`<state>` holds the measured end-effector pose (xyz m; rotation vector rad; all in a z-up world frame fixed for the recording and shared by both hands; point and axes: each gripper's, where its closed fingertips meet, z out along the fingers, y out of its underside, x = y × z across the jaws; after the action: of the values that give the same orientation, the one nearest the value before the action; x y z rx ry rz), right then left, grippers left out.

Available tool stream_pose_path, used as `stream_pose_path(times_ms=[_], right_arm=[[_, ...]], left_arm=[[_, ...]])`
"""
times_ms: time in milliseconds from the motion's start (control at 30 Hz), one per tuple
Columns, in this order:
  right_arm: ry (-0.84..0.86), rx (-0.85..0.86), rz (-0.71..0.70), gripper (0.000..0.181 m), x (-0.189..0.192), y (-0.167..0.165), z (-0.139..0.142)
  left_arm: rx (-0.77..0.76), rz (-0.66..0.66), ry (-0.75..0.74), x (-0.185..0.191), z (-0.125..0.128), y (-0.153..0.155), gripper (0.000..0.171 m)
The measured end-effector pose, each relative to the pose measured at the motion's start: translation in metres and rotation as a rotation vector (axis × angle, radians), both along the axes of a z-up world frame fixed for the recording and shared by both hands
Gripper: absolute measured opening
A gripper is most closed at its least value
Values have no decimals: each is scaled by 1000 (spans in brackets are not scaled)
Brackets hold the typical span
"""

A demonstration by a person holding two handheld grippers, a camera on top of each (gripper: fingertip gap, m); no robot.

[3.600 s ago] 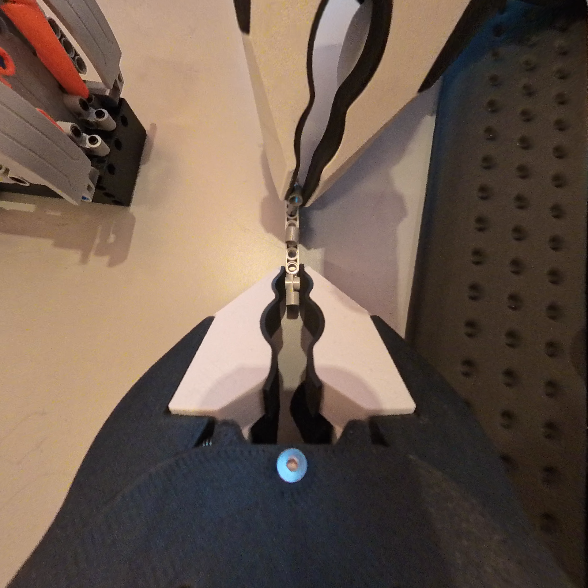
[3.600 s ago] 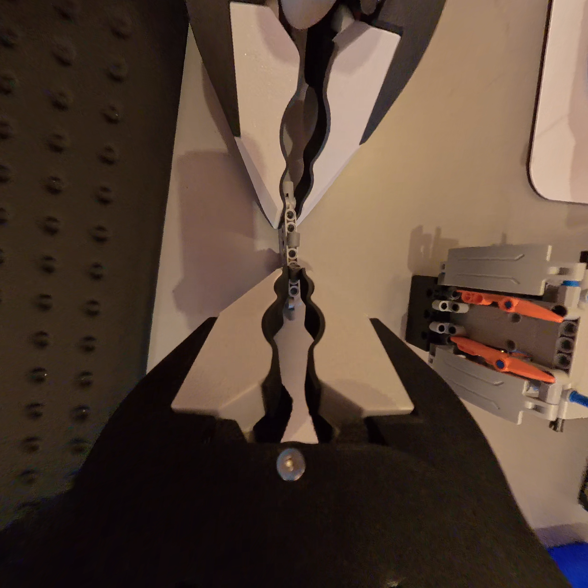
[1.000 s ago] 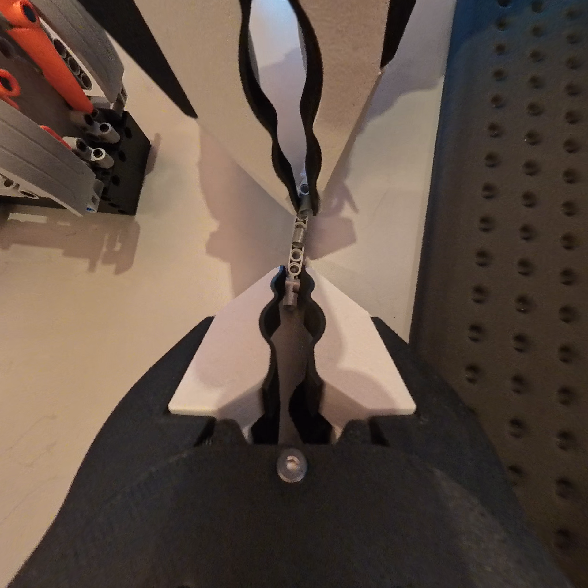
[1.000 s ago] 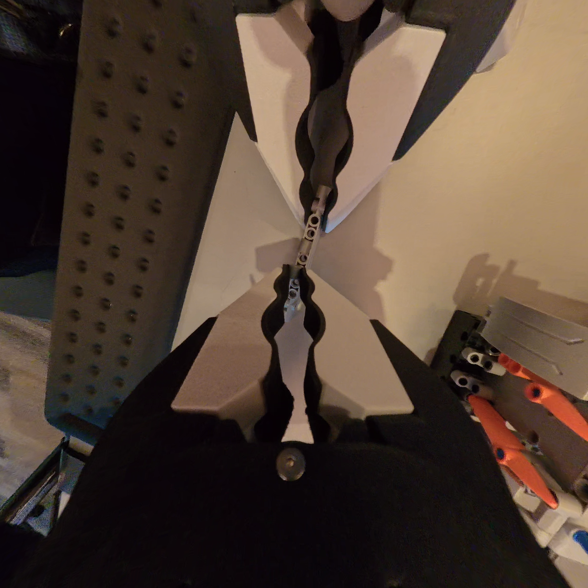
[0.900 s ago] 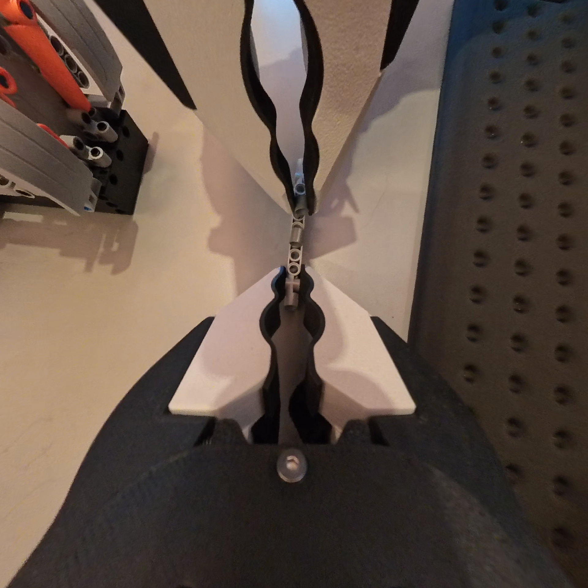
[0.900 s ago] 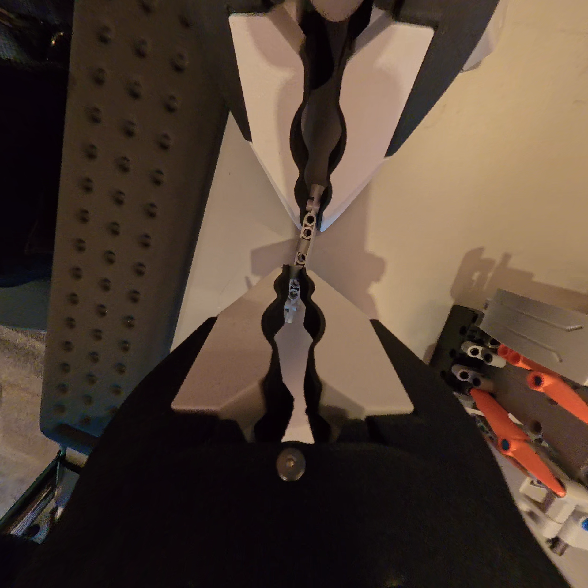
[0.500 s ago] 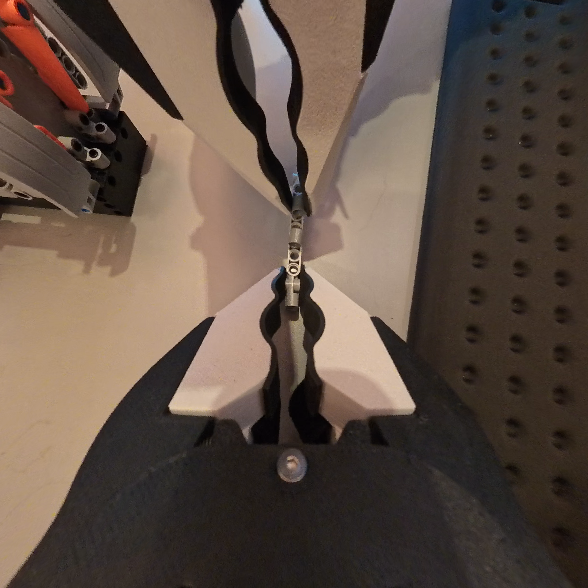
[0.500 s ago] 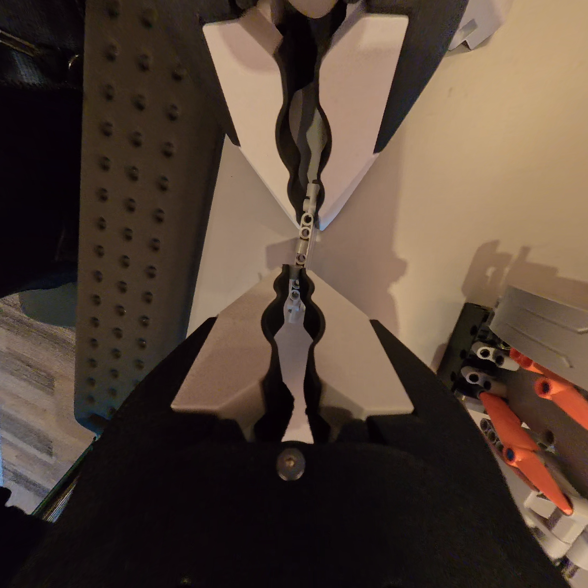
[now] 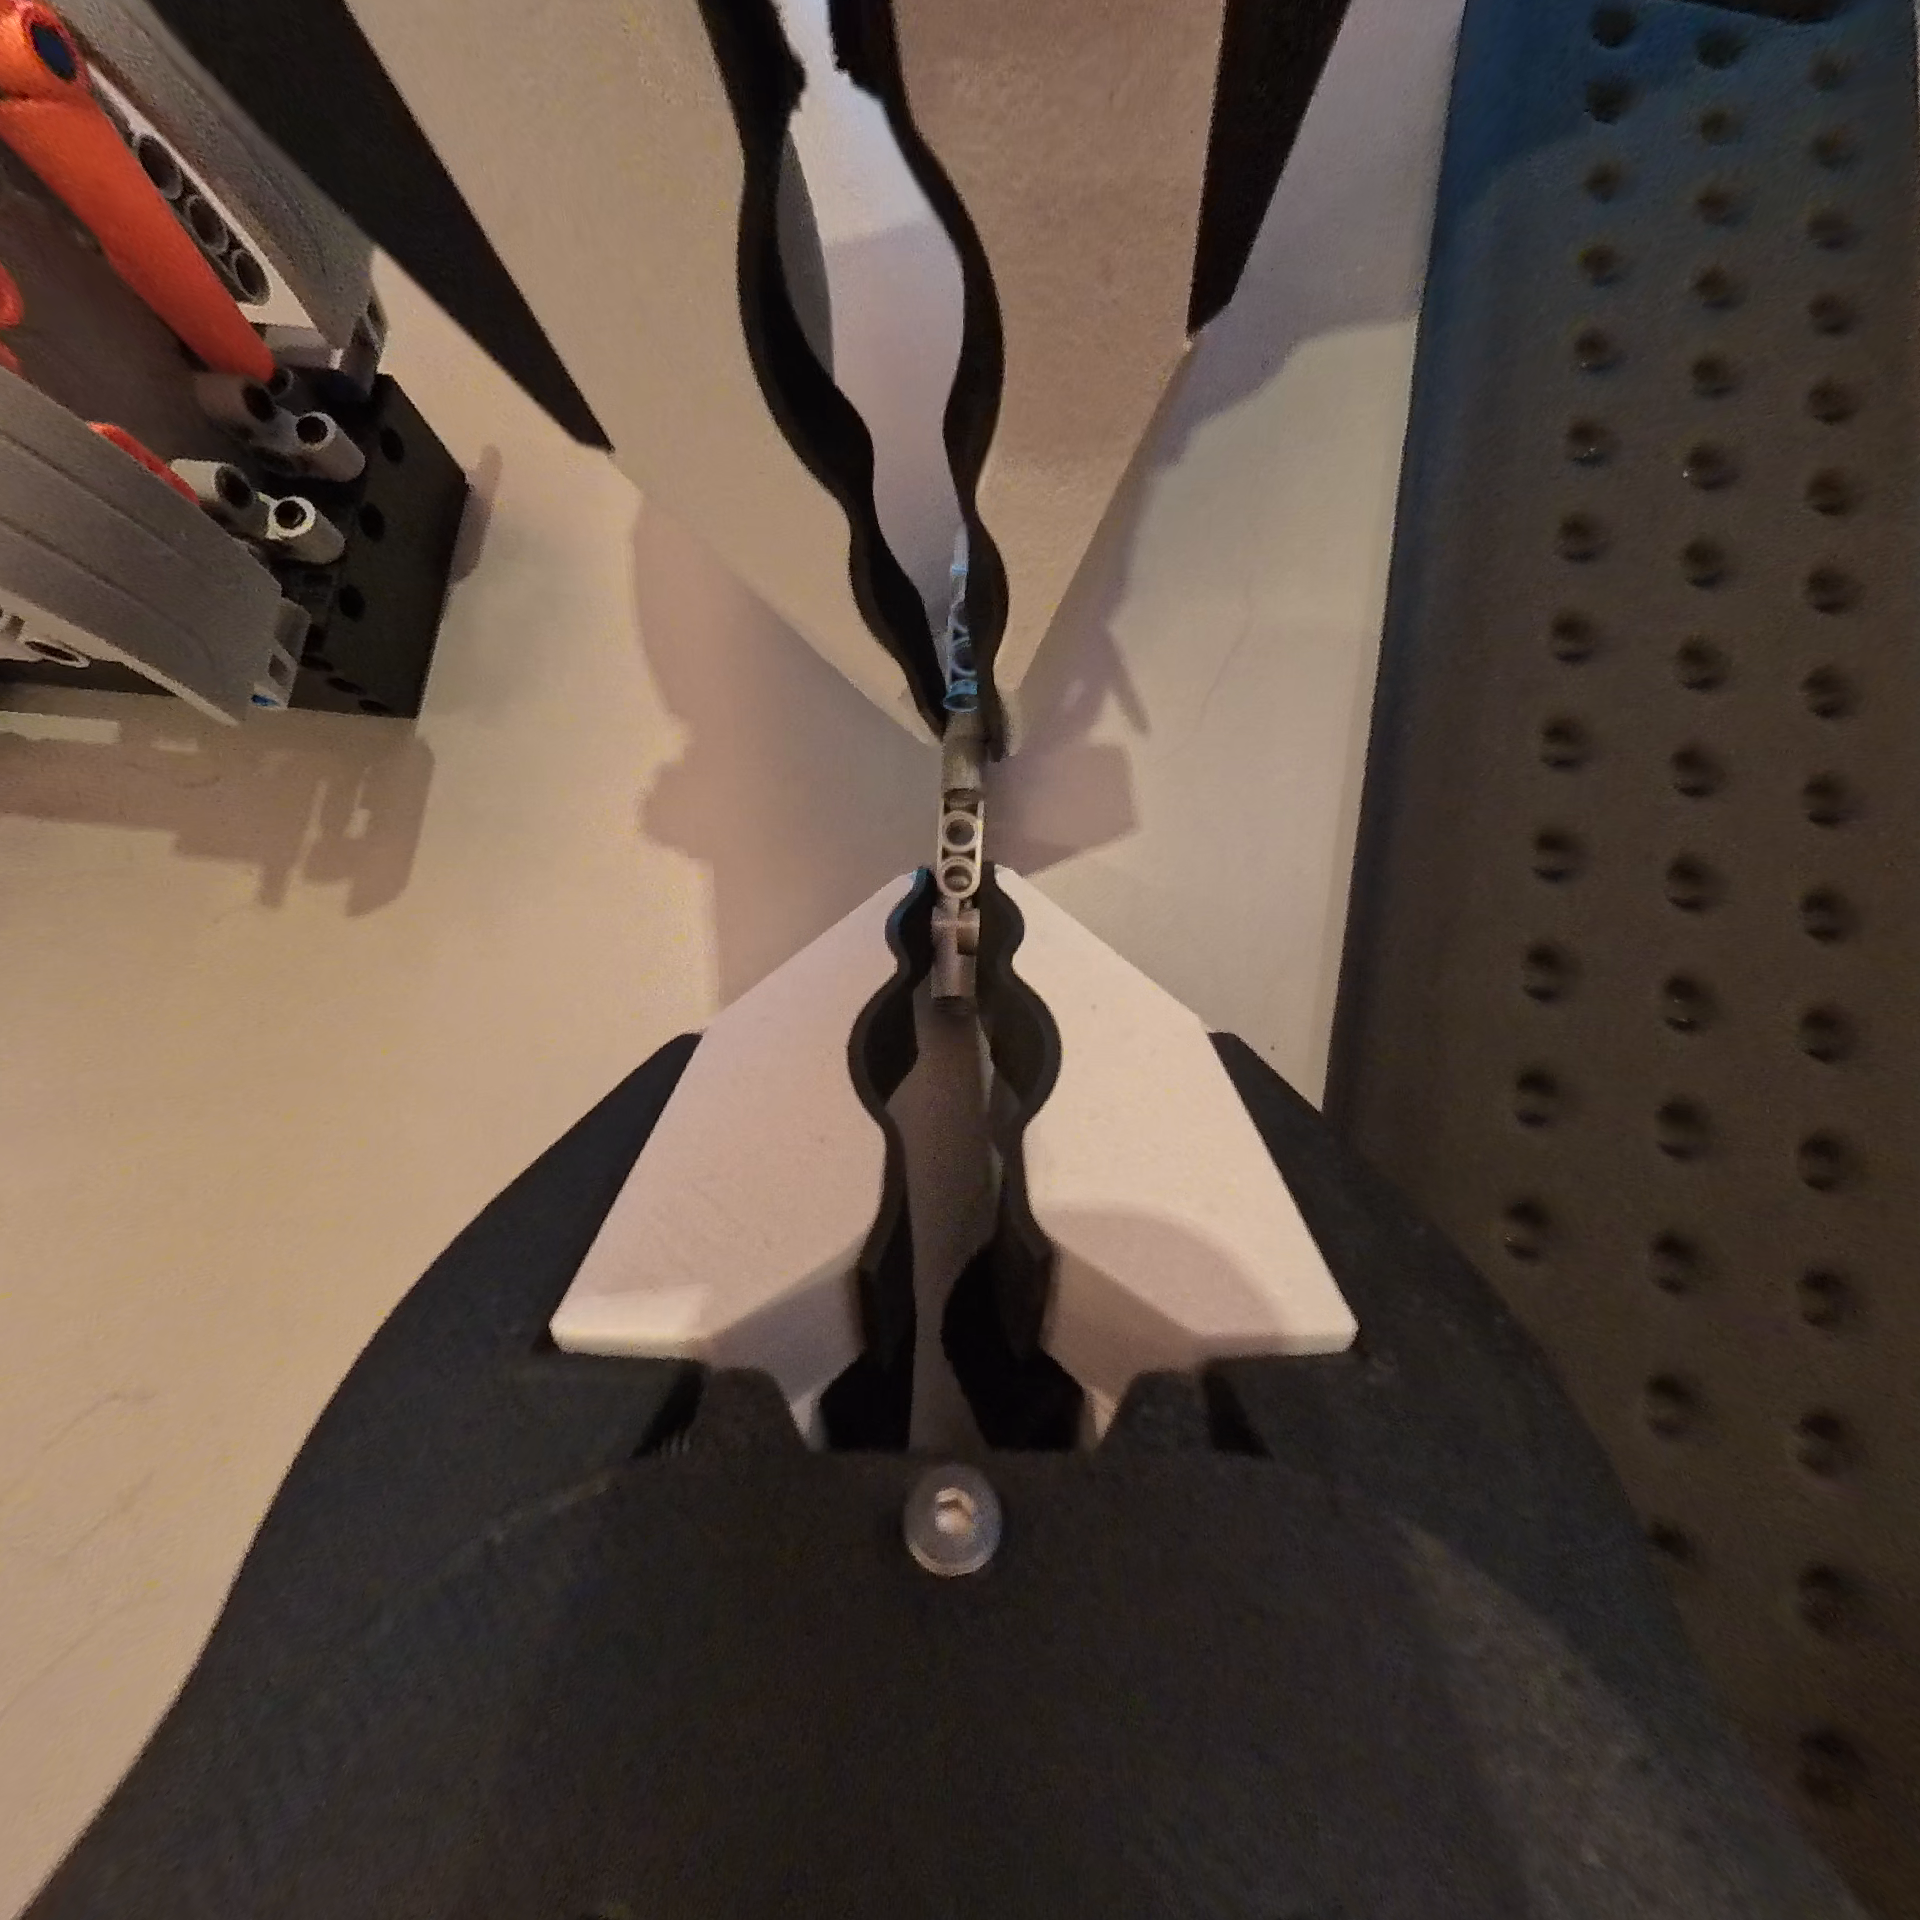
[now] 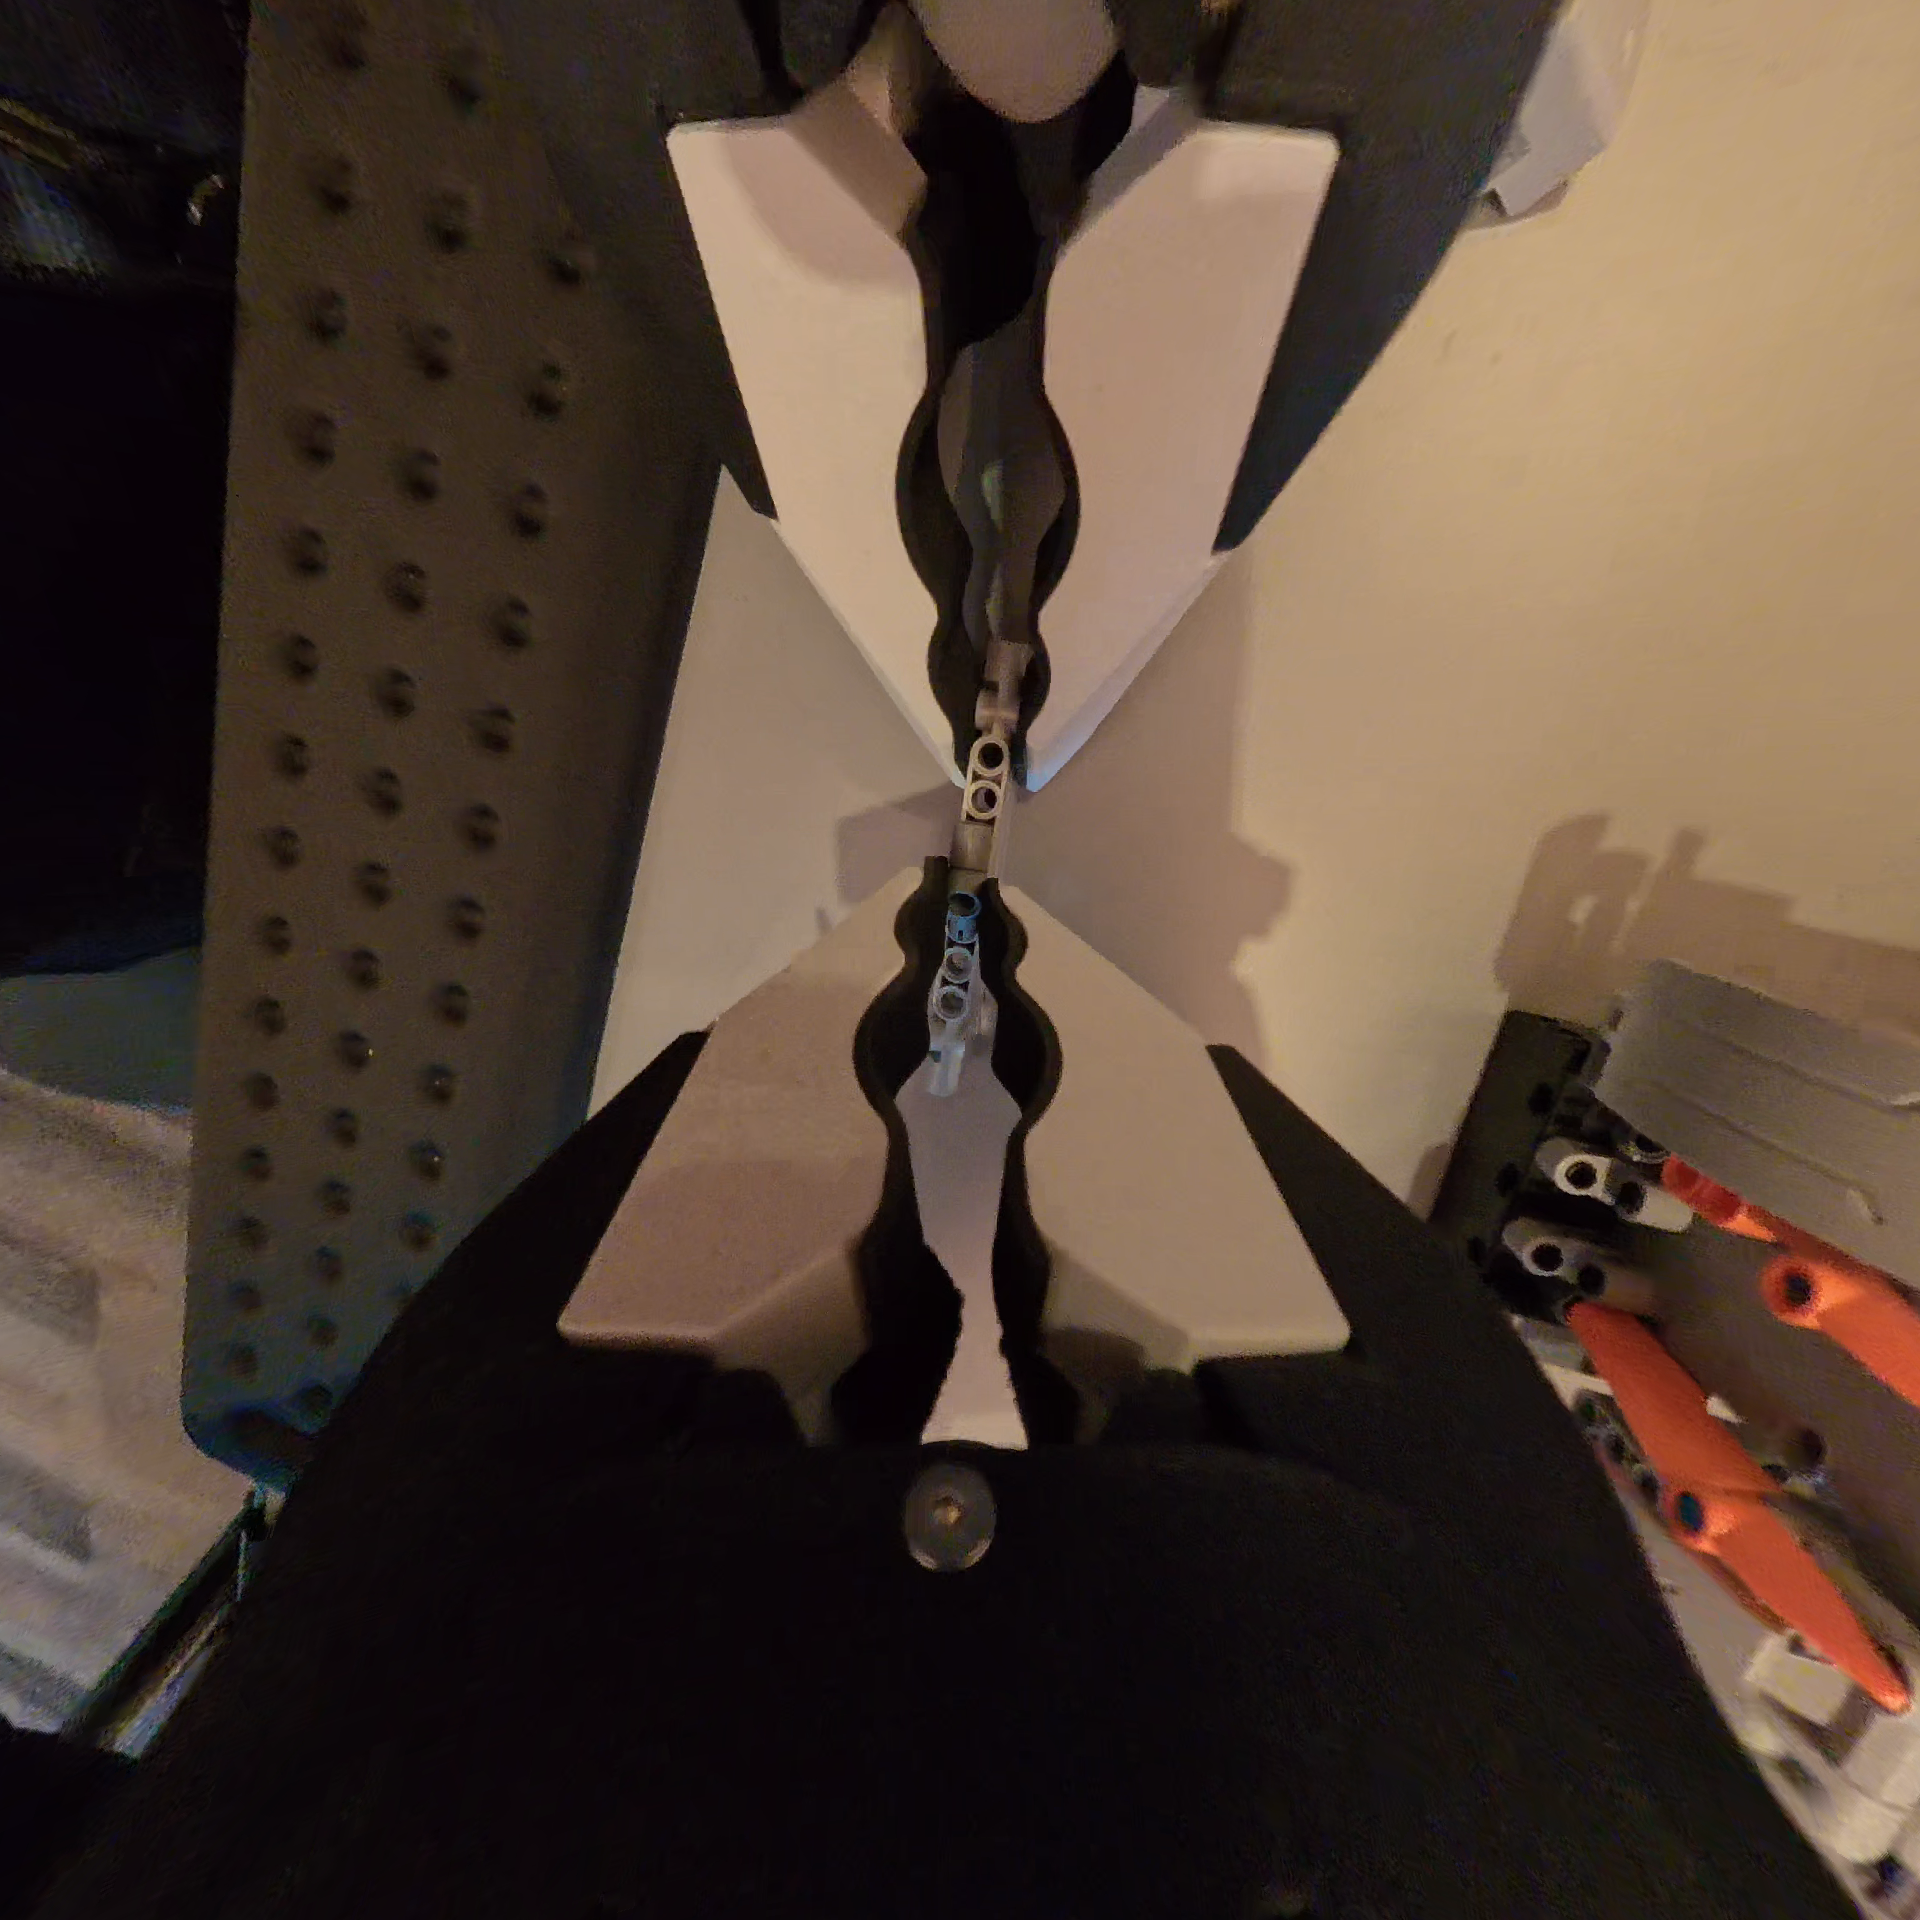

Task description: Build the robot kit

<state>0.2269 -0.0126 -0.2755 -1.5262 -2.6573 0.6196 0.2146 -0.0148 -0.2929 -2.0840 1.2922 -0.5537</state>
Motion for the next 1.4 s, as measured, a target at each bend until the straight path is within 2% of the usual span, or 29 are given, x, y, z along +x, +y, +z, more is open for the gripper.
stream_pose_path(times_ms=[167, 367, 567, 833, 1067, 1400], right_arm=[[161, -84, -88, 4, 1, 2, 4], [303, -107, -165, 4, 5, 4, 6], [343, -98, -166, 5, 8, 3, 6], [383, 55, -139, 4, 7, 3, 6], [446, -66, -184, 4, 7, -1, 15], [459, -50, -196, 5, 6, 4, 7]], left_arm=[[-6, 1, -6, 0, 0, 0, 5], [-6, 3, -6, 1, 0, 1, 5], [-5, 1, -6, 3, 0, 0, 5], [-7, -1, -7, 3, 0, 0, 5], [-12, -4, -11, 3, 0, 0, 5], [-8, -3, -7, 3, 0, 0, 5]])
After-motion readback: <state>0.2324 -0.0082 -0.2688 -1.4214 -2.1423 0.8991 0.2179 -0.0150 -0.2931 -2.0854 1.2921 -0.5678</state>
